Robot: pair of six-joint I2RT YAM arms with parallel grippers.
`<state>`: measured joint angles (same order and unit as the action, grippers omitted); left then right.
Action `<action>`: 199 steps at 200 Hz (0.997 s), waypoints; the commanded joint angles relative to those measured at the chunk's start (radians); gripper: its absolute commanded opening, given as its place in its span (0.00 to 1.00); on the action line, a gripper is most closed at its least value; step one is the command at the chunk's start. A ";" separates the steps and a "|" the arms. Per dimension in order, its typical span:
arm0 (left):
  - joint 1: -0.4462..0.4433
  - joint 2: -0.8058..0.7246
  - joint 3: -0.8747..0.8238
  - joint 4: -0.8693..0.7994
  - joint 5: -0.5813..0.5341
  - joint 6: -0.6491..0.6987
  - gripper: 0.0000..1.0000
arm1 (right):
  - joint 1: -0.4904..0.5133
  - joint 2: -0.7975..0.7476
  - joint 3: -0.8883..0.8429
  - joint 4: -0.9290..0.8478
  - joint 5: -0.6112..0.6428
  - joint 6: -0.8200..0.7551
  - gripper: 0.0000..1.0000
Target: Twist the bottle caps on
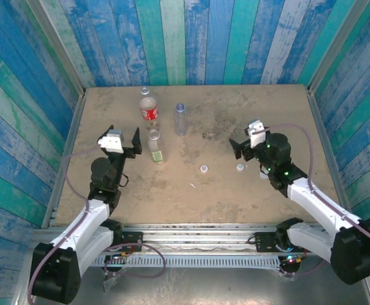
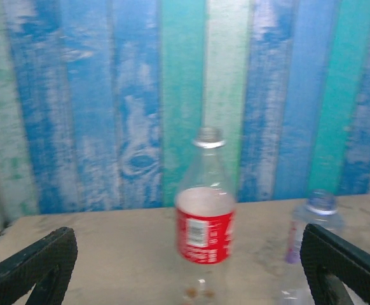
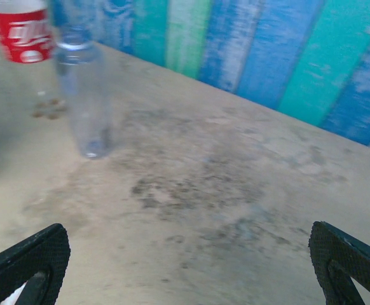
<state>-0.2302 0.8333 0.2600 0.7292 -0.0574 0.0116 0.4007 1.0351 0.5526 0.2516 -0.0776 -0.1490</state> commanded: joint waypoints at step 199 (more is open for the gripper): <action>-0.117 0.580 0.008 0.333 0.123 -0.081 0.94 | 0.228 0.094 0.112 -0.106 -0.001 -0.040 1.00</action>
<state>-0.3340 1.3552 0.2508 1.0000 0.0864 -0.0574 0.6243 1.1435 0.6552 0.1352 -0.0860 -0.1844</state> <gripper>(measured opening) 0.938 0.997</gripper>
